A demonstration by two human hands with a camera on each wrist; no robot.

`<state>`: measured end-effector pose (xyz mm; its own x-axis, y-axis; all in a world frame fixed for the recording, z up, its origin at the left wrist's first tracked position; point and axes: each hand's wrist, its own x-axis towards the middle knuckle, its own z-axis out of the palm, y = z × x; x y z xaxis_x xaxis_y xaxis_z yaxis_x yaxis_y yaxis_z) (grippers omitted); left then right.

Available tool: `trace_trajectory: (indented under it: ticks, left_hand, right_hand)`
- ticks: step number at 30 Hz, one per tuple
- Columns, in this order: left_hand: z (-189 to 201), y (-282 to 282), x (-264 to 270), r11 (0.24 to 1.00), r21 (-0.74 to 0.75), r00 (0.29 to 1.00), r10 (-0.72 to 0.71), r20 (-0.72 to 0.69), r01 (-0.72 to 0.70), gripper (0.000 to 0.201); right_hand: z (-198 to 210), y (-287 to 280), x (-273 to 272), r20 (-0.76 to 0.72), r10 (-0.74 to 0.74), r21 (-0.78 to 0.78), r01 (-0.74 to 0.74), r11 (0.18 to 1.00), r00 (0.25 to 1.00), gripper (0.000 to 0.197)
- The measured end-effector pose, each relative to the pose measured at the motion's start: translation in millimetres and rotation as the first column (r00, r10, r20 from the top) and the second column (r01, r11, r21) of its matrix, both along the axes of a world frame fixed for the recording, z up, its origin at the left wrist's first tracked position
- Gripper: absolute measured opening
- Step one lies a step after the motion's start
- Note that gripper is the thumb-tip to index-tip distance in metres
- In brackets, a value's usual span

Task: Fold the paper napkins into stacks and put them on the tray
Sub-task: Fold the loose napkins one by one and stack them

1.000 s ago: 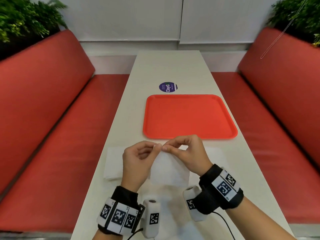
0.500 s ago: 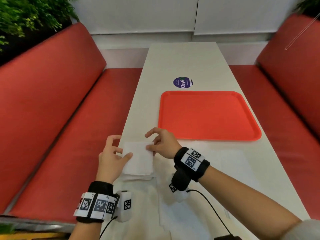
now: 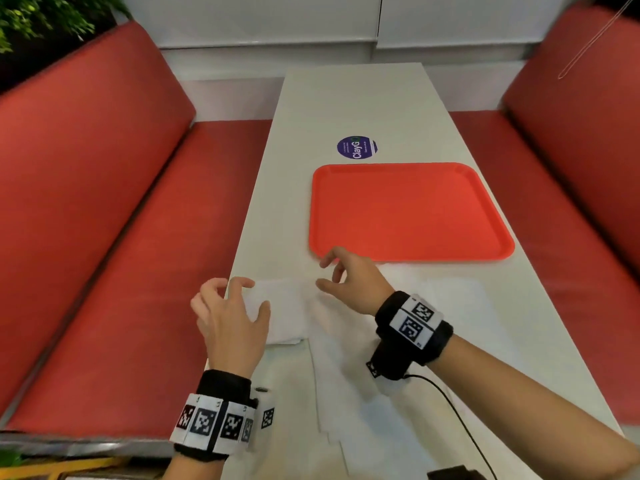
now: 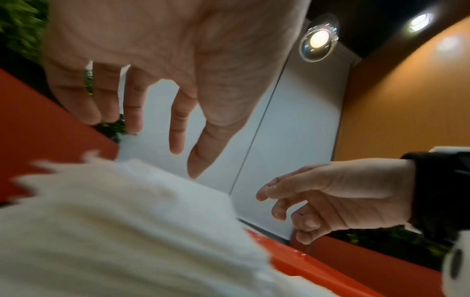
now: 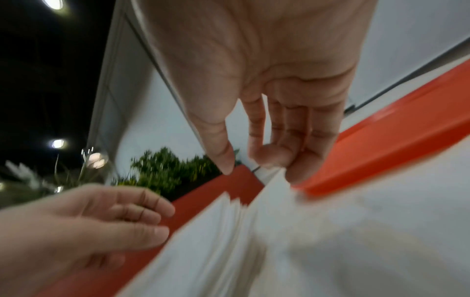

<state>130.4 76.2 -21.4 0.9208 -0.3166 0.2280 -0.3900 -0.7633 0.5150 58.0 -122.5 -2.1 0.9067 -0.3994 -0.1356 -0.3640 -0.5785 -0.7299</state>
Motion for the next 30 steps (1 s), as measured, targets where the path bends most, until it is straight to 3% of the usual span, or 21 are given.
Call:
trace_trajectory:
  ticks: [3,5,8,13,16,19,24,26,29,30]
  left_hand:
    - [11,-18,-31,0.971,-0.151,0.98,-0.194,-0.035,0.186,0.017]
    - [9,-32,-53,0.925,-0.216,0.915,-0.355,-0.191,0.313,0.009]
    - [-5,-55,-78,0.9,-0.189,0.806,-0.436,-0.4,0.393,0.009]
    - [-27,-86,-96,0.875,-0.009,0.765,-0.428,-0.481,0.483,0.053]
    - [-28,-99,-103,0.86,0.044,0.763,-0.426,-0.485,0.508,0.077]
    - [-31,-105,-109,0.86,0.001,0.737,-0.437,-0.515,0.511,0.079]
    - [-24,-103,-108,0.868,-0.251,0.692,-0.494,-0.527,0.428,0.068]
    - [-14,-100,-102,0.867,-0.361,0.668,-0.495,-0.555,0.343,0.071]
    - [1,-92,-94,0.834,-0.514,0.582,-0.524,-0.622,0.202,0.059]
    - [4,-90,-91,0.81,-0.562,0.553,-0.549,-0.626,0.167,0.054]
  right_hand:
    - [17,-26,-42,-0.137,-0.009,0.016,0.012,1.0,0.99,0.023]
    - [19,-41,-72,-0.22,-0.056,-0.01,0.056,0.998,0.974,0.018]
    - [8,-53,-112,-0.322,-0.118,-0.052,0.107,0.993,0.939,0.012]
    - [-21,-44,-145,-0.298,-0.199,0.183,0.261,0.948,0.934,0.021]
    - [-37,-35,-150,-0.252,-0.316,0.185,0.366,0.912,0.915,0.03]
    - [-49,-28,-152,-0.212,-0.349,0.15,0.383,0.911,0.913,0.036]
    - [-45,-32,-160,-0.166,-0.398,0.207,0.427,0.88,0.902,0.046]
    - [-39,-35,-163,-0.134,-0.442,0.274,0.462,0.844,0.887,0.045]
    - [-27,-39,-165,-0.116,-0.45,0.37,0.459,0.807,0.885,0.035]
    - [-22,-39,-164,-0.124,-0.423,0.418,0.433,0.798,0.898,0.042]
